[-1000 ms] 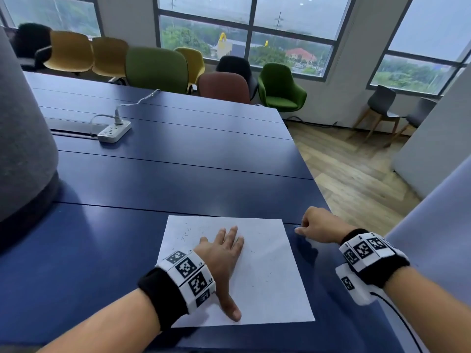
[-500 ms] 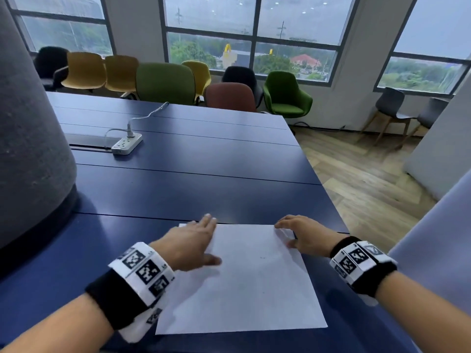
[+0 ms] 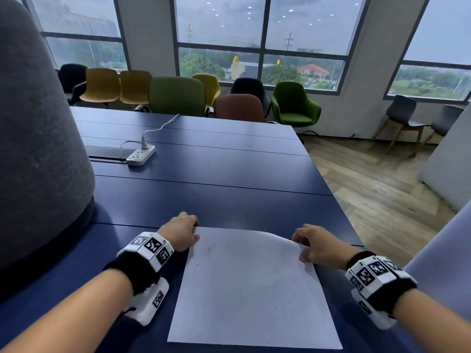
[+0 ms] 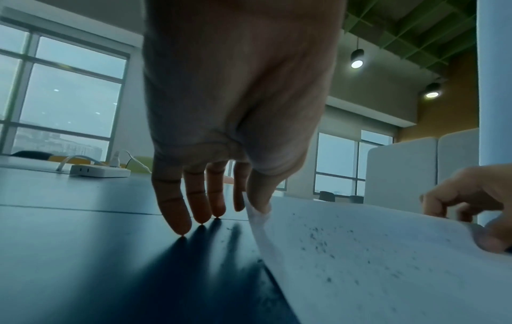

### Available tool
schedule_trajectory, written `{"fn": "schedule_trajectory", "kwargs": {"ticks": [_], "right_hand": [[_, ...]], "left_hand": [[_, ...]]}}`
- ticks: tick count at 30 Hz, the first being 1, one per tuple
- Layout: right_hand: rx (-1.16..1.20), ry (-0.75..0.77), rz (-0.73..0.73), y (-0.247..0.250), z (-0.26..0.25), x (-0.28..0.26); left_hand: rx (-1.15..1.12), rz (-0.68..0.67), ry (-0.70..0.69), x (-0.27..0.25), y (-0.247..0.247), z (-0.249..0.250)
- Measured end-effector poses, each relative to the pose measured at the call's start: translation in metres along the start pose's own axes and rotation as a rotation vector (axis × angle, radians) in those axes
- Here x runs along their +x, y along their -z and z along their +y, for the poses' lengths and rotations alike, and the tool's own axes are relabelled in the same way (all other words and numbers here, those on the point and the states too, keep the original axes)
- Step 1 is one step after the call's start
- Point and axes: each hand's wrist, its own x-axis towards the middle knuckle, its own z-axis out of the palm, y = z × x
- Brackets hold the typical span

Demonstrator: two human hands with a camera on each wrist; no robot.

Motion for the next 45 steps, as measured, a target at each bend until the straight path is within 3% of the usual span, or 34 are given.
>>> {"fn": "schedule_trajectory", "kwargs": {"ticks": [9, 17, 23, 36, 41, 45], "right_hand": [[0.113, -0.045, 0.126, -0.006, -0.003, -0.008], [0.33, -0.062, 0.483, 0.02, -0.017, -0.029], [0.281, -0.002, 0.694, 0.053, -0.032, -0.049], [0.294, 0.162, 0.86, 0.089, -0.072, -0.09], [0.3, 0.15, 0.829, 0.068, -0.07, -0.084], [0.312, 0.158, 0.869, 0.067, -0.069, -0.083]], "left_hand": [[-0.245, 0.122, -0.053, -0.001, 0.001, 0.002], [-0.491, 0.446, -0.122, -0.032, 0.02, -0.001], [-0.632, 0.606, -0.176, -0.064, 0.042, 0.011], [-0.733, 0.803, -0.354, -0.112, 0.094, 0.032], [-0.662, 0.767, -0.325, -0.112, 0.076, 0.033], [-0.685, 0.82, -0.334, -0.112, 0.077, 0.034]]}}
